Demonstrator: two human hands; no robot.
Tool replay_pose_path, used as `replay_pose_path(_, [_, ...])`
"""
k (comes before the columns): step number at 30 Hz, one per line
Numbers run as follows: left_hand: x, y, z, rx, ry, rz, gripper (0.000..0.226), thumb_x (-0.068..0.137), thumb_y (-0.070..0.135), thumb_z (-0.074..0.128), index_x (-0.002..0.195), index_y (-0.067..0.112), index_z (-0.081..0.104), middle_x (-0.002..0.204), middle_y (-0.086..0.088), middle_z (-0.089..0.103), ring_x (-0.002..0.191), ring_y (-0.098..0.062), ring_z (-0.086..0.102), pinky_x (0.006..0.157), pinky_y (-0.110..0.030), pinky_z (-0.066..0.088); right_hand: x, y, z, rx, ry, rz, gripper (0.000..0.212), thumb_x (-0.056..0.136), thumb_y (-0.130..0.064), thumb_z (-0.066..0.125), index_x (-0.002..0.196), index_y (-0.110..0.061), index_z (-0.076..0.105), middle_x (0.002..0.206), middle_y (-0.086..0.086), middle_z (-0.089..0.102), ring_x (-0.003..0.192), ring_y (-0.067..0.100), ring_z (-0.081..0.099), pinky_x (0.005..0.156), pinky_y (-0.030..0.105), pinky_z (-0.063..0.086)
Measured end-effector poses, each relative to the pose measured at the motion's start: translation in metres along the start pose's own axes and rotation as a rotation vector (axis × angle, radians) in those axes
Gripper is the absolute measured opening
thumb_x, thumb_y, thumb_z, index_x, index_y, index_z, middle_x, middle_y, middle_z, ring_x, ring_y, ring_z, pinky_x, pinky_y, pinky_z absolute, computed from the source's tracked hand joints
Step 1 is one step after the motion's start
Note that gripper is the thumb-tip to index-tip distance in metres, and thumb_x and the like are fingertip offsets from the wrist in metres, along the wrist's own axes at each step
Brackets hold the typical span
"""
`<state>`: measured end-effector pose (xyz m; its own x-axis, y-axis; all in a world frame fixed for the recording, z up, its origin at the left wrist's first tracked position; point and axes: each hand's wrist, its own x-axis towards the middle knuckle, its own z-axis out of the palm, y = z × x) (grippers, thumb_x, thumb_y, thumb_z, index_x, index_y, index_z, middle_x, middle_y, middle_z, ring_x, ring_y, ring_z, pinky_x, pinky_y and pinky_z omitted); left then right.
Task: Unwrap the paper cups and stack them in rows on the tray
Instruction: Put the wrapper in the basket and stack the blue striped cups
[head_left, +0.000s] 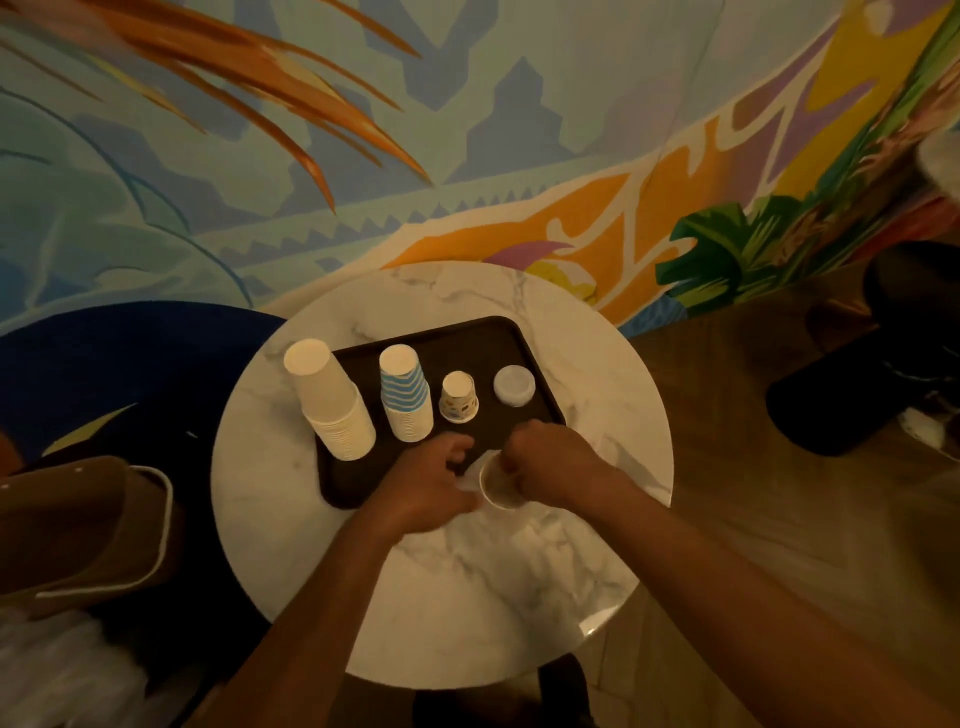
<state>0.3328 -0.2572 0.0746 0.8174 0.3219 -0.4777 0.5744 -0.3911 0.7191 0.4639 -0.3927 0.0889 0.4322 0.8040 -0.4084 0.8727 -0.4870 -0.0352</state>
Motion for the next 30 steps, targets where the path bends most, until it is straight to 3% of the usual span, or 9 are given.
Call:
replay_pose_path(3, [-0.005,-0.01,0.029,-0.044,0.04,0.011,0.079,0.074,0.015,0.089,0.143,0.027,0.052,0.124,0.013,0.062,0.106,-0.003,0.059,0.08,-0.012,0.047,0.006,-0.005,-0.001,-0.033,-0.025,-0.019,0.021,0.095,-0.018,0.065,0.111,-0.005,0.07,0.115,0.014,0.065,0.1,0.03,0.068,0.074,0.034,0.049])
replay_pose_path(6, [-0.005,-0.014,0.044,-0.016,0.181,0.019,0.053,0.081,0.015,0.084,0.13,0.024,0.064,0.102,0.017,0.064,0.088,0.005,0.059,0.069,-0.004,0.043,0.005,-0.006,-0.001,-0.042,-0.021,-0.074,0.028,0.094,-0.019,0.069,0.117,-0.004,0.066,0.12,0.014,0.062,0.104,0.03,0.067,0.081,0.035,0.052])
replay_pose_path(9, [-0.002,-0.02,0.052,0.0,0.347,-0.004,0.027,0.087,0.017,0.079,0.114,0.02,0.074,0.095,0.01,0.073,0.084,-0.001,0.068,0.074,-0.013,0.051,0.001,0.004,0.002,0.051,0.002,-0.119,0.03,0.092,-0.017,0.072,0.119,-0.005,0.066,0.121,0.013,0.059,0.106,0.029,0.065,0.083,0.035,0.052])
replay_pose_path(12, [-0.001,-0.027,0.059,0.051,0.462,-0.05,0.014,0.091,0.023,0.075,0.105,0.02,0.076,0.091,0.008,0.075,0.081,-0.003,0.068,0.072,-0.017,0.052,0.0,0.024,0.003,0.323,0.027,-0.109,0.019,0.09,-0.008,0.068,0.109,-0.007,0.073,0.116,0.01,0.064,0.105,0.025,0.065,0.088,0.033,0.055])
replay_pose_path(15, [0.001,-0.031,0.068,0.048,0.51,-0.131,0.011,0.094,0.024,0.071,0.102,0.019,0.076,0.091,0.006,0.074,0.084,-0.008,0.068,0.075,-0.024,0.054,-0.005,0.048,0.003,0.603,0.057,-0.021,0.014,0.092,-0.004,0.066,0.101,-0.012,0.073,0.107,0.006,0.071,0.097,0.016,0.065,0.083,0.026,0.052])
replay_pose_path(17, [0.003,-0.032,0.074,0.051,0.524,-0.166,0.009,0.095,0.026,0.07,0.099,0.021,0.076,0.091,0.005,0.074,0.085,-0.011,0.069,0.077,-0.029,0.056,-0.006,0.059,0.009,0.692,0.041,0.009,0.014,0.093,-0.003,0.065,0.096,-0.016,0.07,0.101,0.004,0.071,0.095,0.016,0.066,0.082,0.029,0.055])
replay_pose_path(21, [0.009,-0.032,0.089,0.078,0.576,-0.186,0.013,0.094,0.015,0.068,0.101,0.019,0.078,0.094,0.004,0.076,0.083,-0.009,0.066,0.072,-0.022,0.045,-0.002,0.063,0.026,0.855,-0.004,0.064,0.015,0.096,0.0,0.061,0.093,-0.014,0.066,0.095,0.007,0.069,0.084,0.022,0.071,0.072,0.036,0.064])
replay_pose_path(26, [0.018,-0.034,0.103,0.109,0.619,-0.206,0.013,0.087,0.005,0.069,0.093,0.013,0.078,0.091,-0.006,0.075,0.087,-0.023,0.069,0.076,-0.031,0.052,0.007,0.058,0.044,0.882,0.057,0.047,0.019,0.092,0.003,0.064,0.1,-0.014,0.065,0.096,0.001,0.065,0.082,0.017,0.067,0.063,0.032,0.063])
replay_pose_path(30, [0.025,-0.032,0.109,0.096,0.599,-0.271,0.008,0.087,0.008,0.071,0.094,0.006,0.075,0.095,-0.013,0.075,0.093,-0.029,0.07,0.079,-0.034,0.053,0.014,0.058,0.053,0.693,0.079,-0.048,0.032,0.088,0.0,0.068,0.116,-0.014,0.06,0.105,0.004,0.068,0.097,0.021,0.066,0.083,0.037,0.059])
